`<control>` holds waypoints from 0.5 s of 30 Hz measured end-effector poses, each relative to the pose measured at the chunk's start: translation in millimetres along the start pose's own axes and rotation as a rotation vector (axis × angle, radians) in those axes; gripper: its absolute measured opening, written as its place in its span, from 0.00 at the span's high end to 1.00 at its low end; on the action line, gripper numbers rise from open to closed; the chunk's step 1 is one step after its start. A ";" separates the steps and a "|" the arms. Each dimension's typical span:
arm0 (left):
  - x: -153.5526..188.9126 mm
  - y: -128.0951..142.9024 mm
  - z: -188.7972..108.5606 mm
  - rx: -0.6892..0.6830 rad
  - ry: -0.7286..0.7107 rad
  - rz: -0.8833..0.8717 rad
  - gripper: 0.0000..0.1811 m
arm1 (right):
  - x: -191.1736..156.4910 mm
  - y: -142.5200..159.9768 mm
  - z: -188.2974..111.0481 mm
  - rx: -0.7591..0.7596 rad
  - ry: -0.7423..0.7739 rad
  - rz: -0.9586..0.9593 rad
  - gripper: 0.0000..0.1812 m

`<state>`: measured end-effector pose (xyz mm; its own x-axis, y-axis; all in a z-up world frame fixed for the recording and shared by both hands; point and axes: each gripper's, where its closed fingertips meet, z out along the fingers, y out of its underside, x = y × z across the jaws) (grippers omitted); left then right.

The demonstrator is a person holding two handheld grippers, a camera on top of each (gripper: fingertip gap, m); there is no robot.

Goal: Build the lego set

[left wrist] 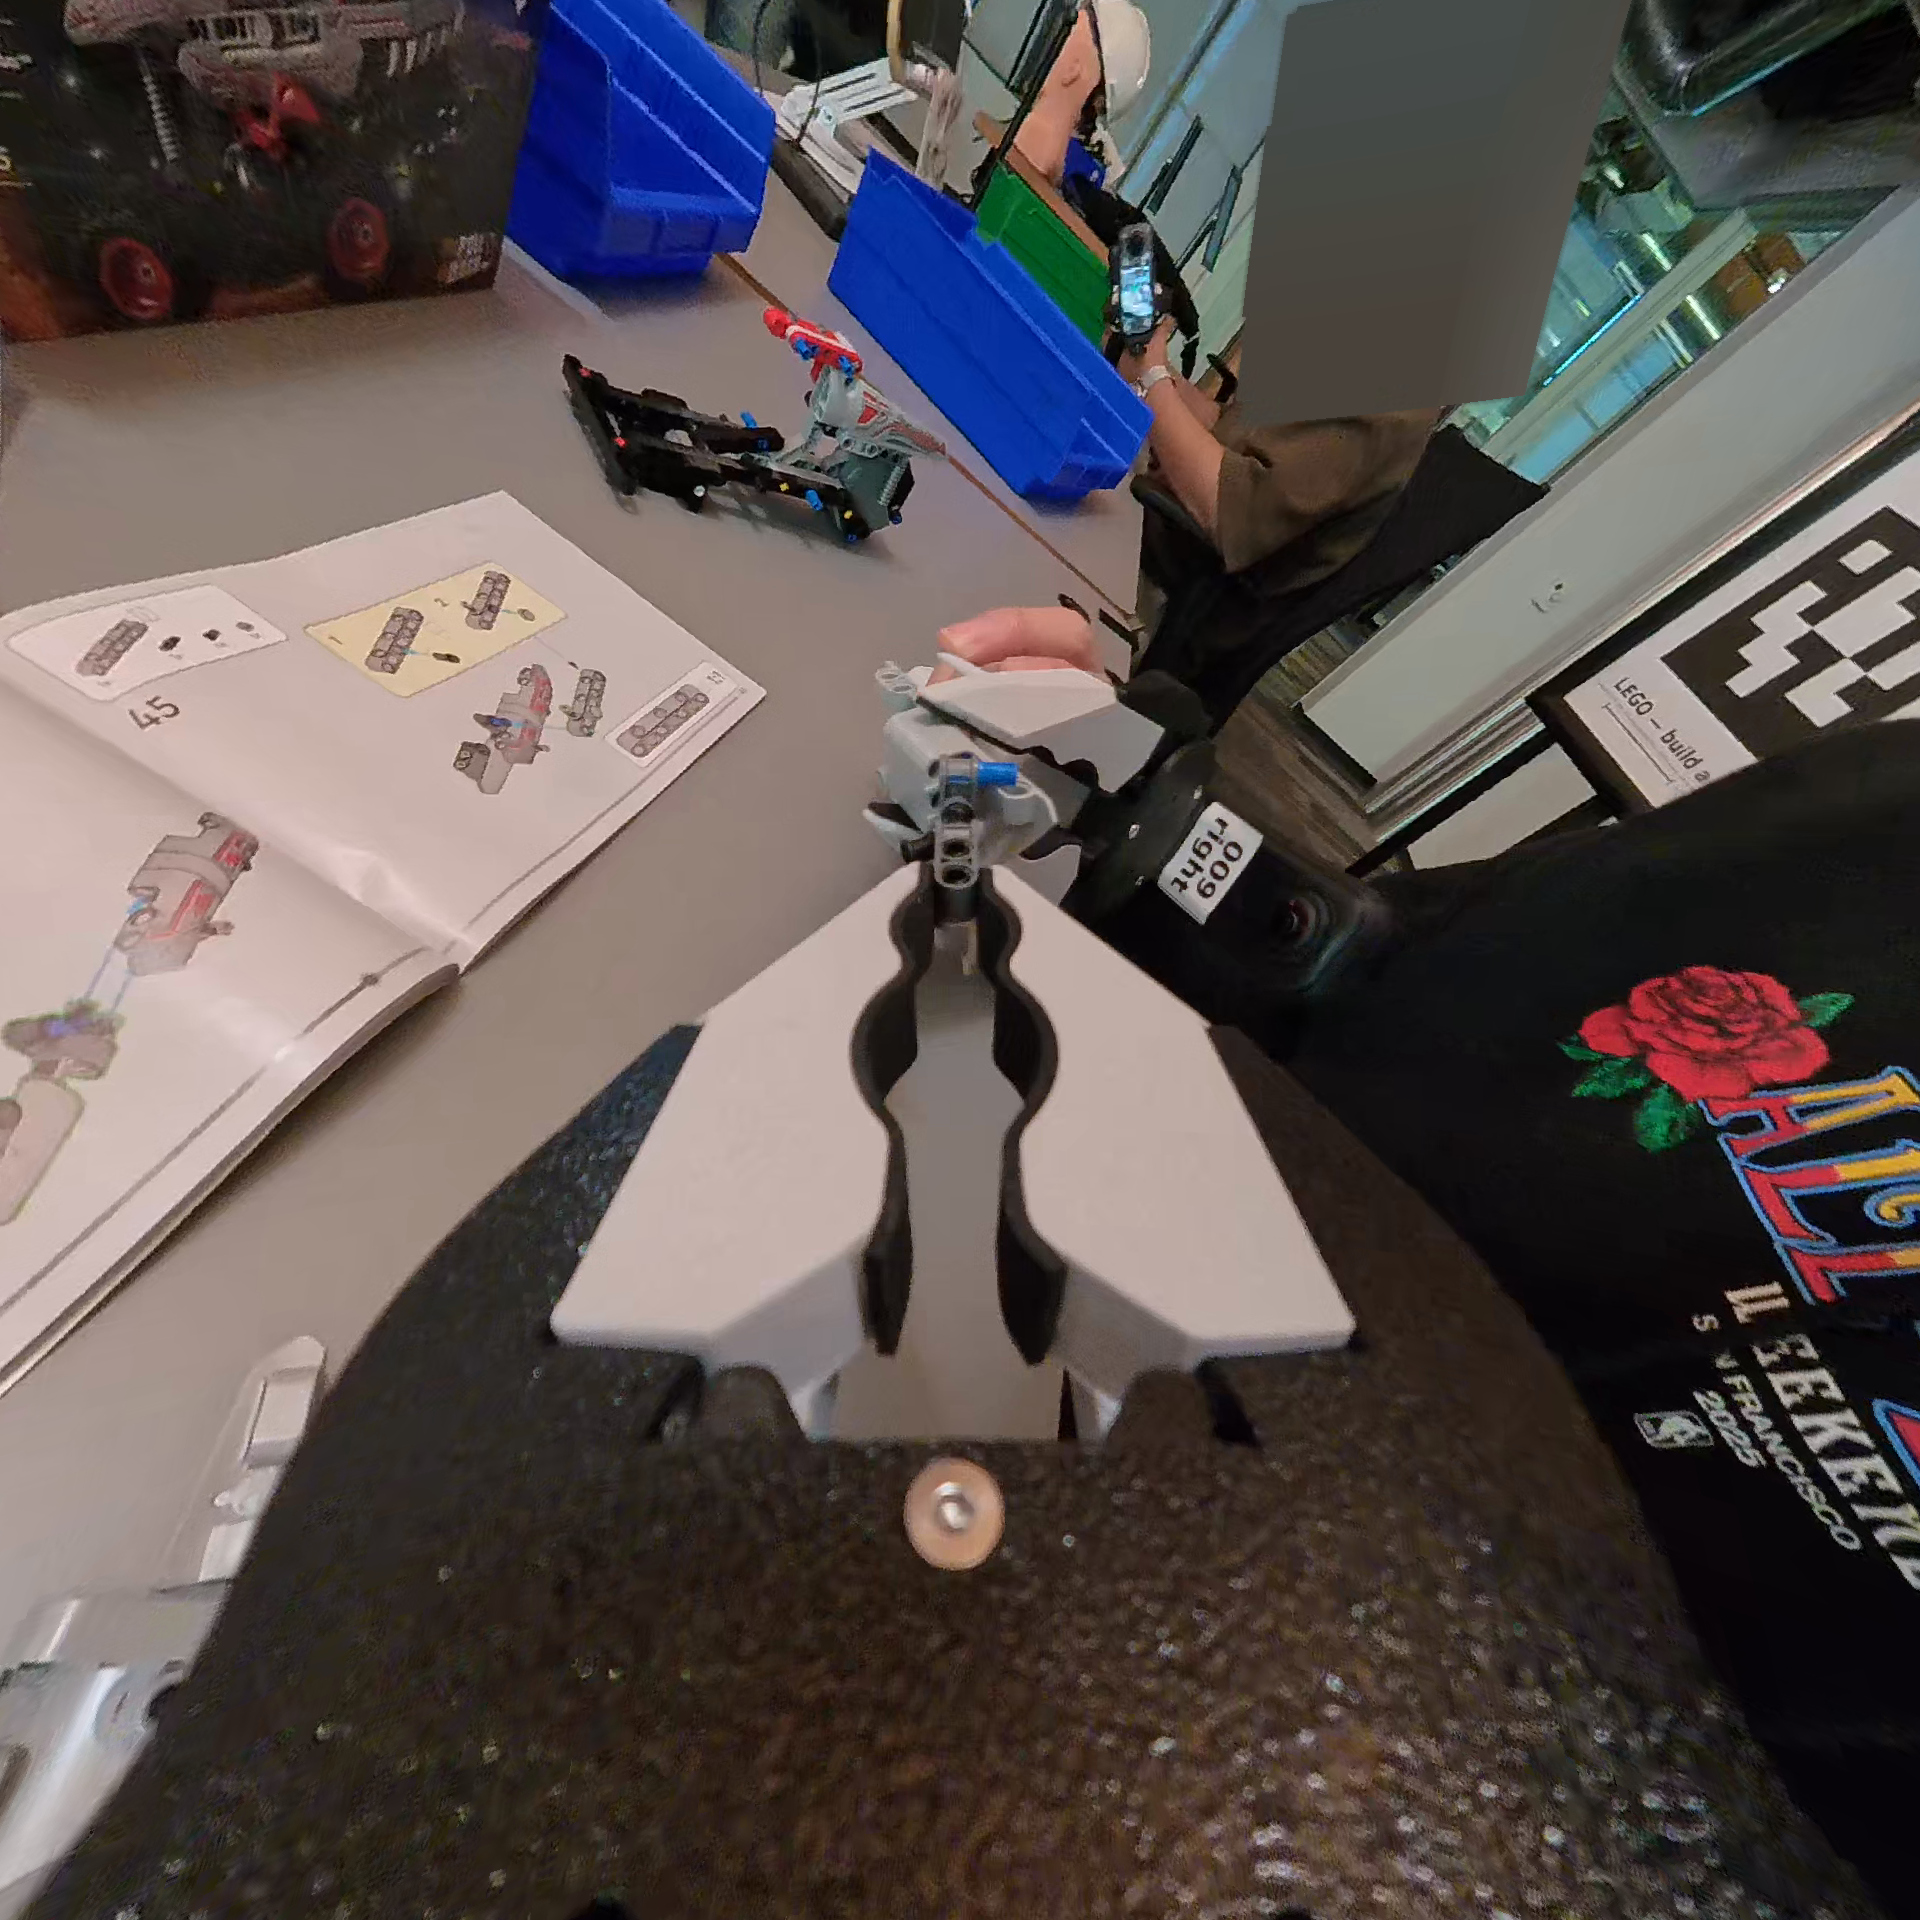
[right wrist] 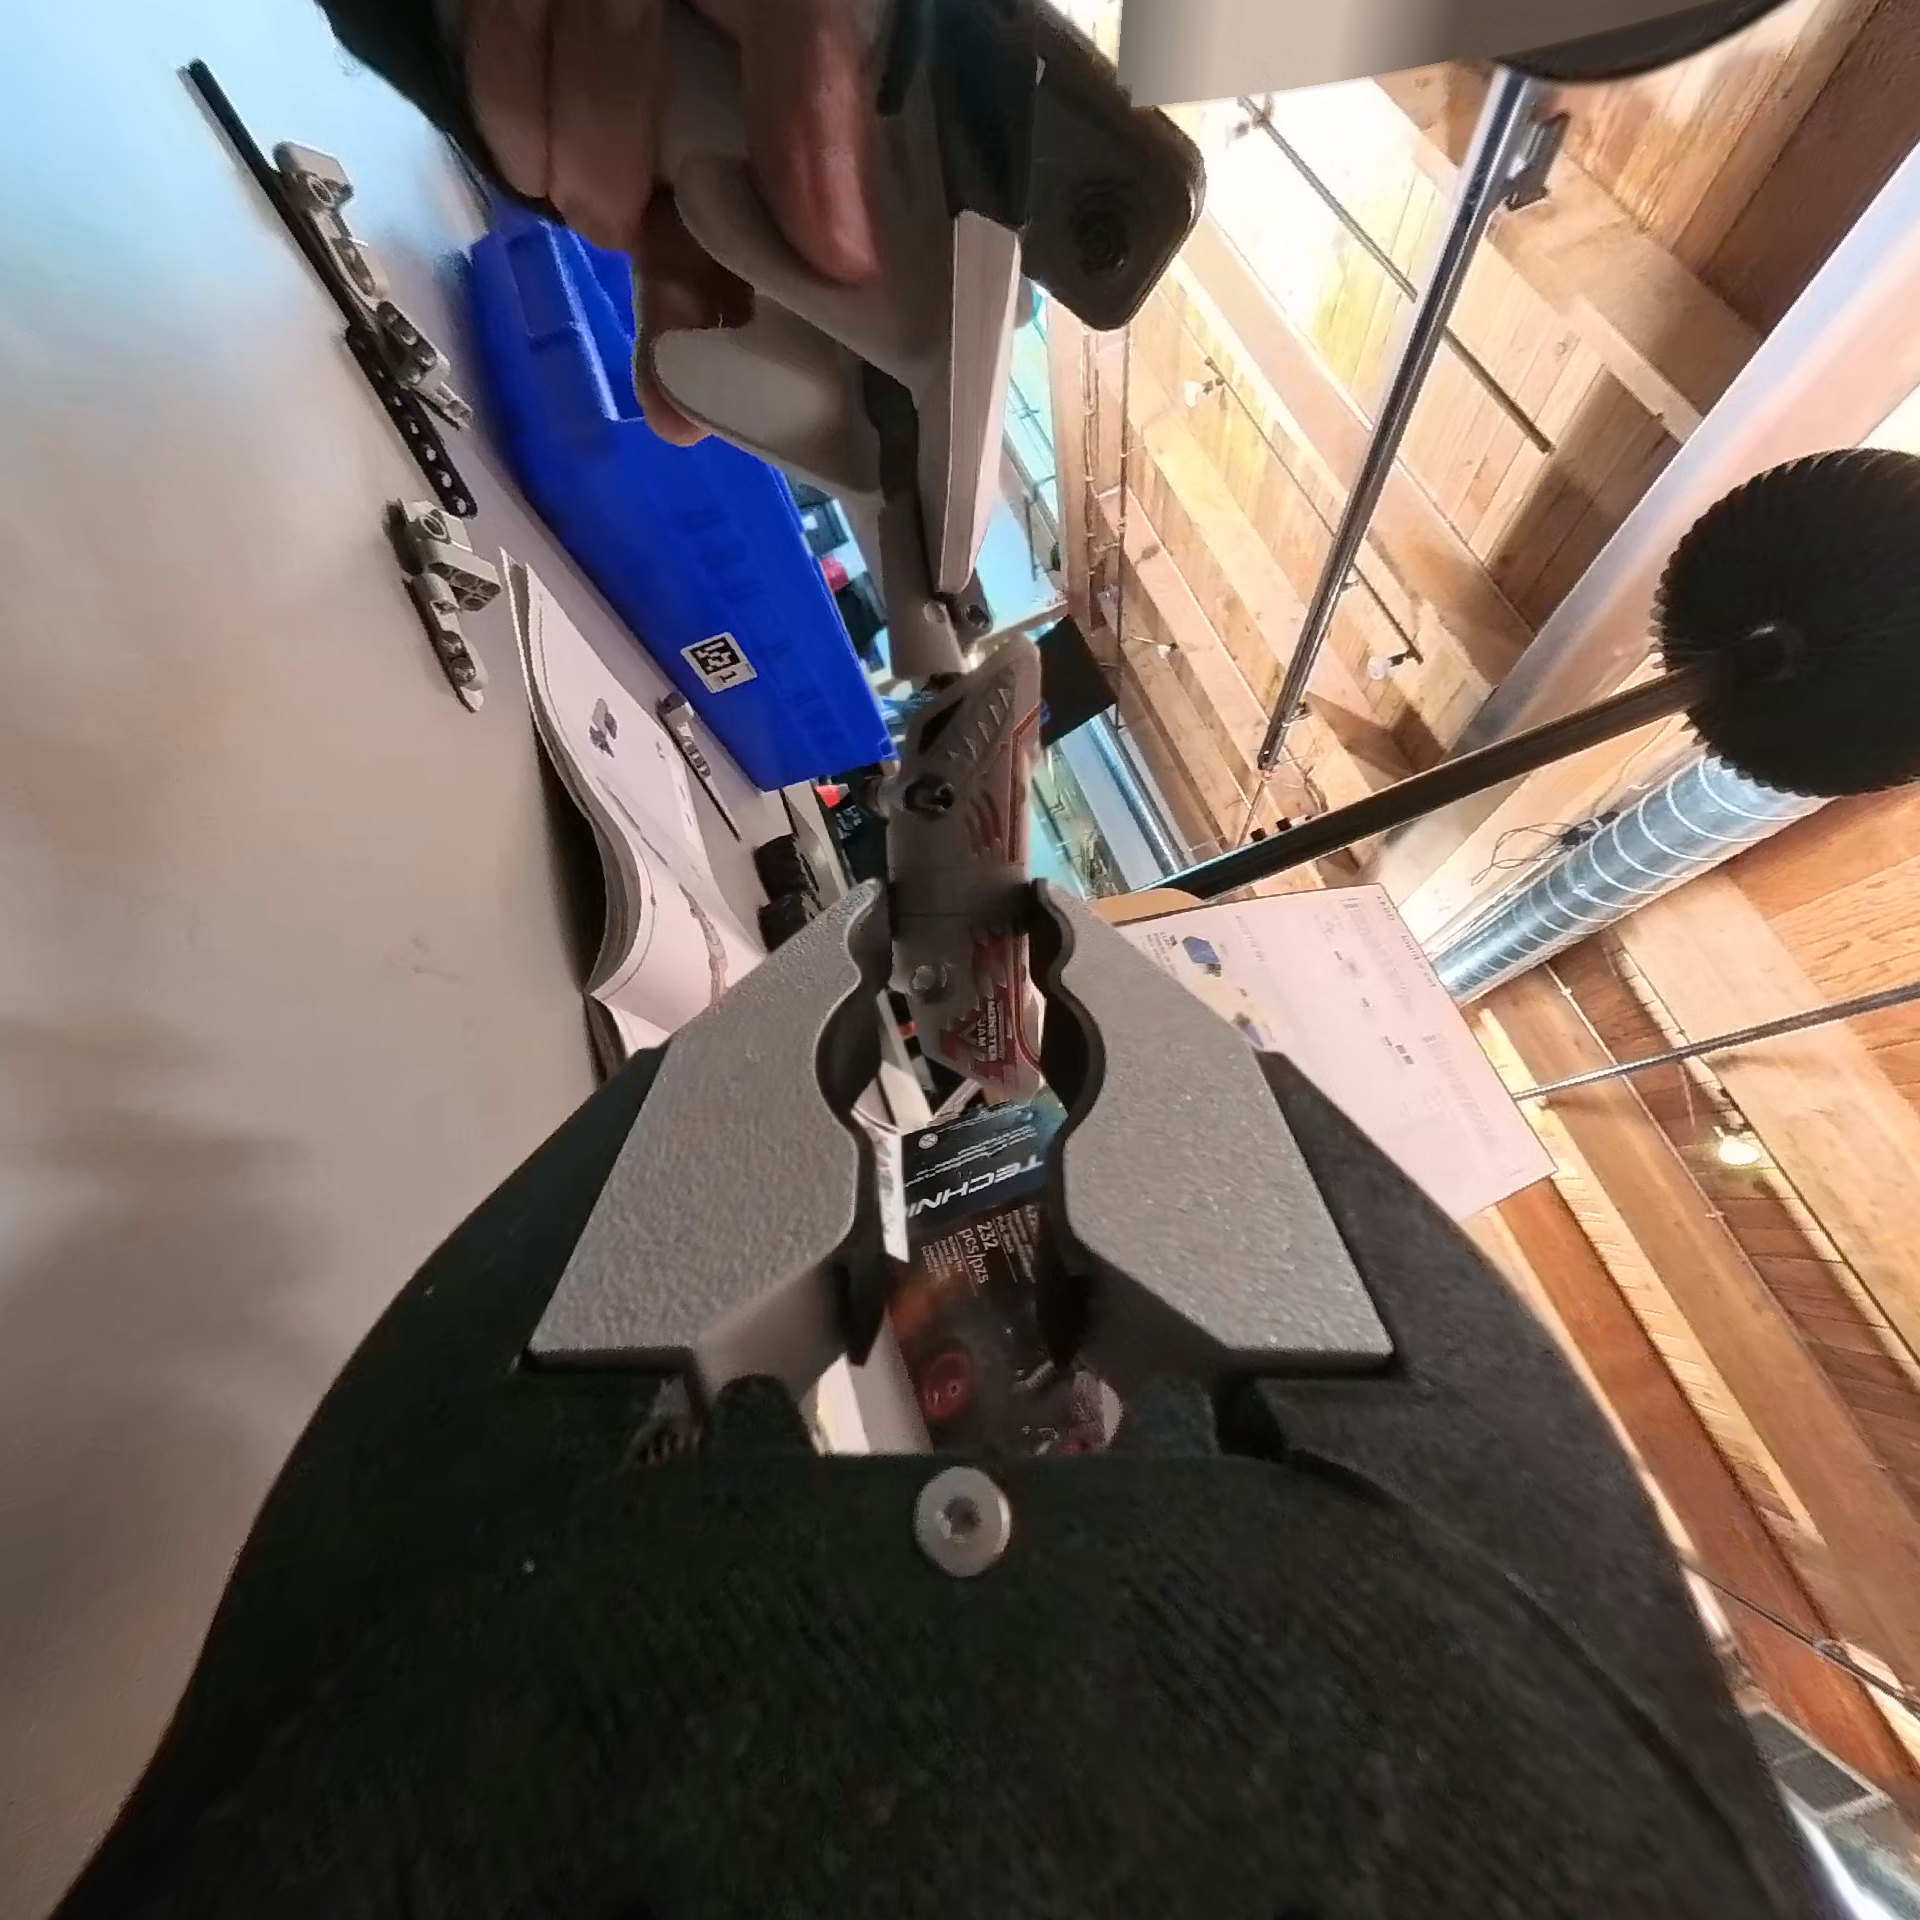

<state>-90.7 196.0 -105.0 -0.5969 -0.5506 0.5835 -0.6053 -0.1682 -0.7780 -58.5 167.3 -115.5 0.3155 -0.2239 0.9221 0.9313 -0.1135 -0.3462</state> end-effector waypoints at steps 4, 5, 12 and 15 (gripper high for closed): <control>-3.1 1.0 1.9 -0.008 -0.032 -0.023 0.97 | -2.7 2.9 1.1 -0.018 -0.012 -0.017 0.87; -3.8 1.0 2.0 -0.009 -0.043 -0.020 0.97 | -2.6 3.8 1.2 -0.029 -0.006 -0.043 0.87; -4.8 0.5 0.5 -0.014 -0.088 0.024 0.97 | -0.9 4.7 2.6 -0.089 0.046 -0.245 0.87; -5.2 -0.1 1.3 -0.010 -0.101 0.044 0.97 | 1.1 5.4 3.1 -0.113 0.068 -0.323 0.87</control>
<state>-86.8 197.8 -108.2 -0.5674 -0.6367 0.5222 -0.5855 -0.1339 -0.7995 -52.5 169.4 -115.8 -0.0083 -0.2228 0.9748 0.9536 -0.2951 -0.0593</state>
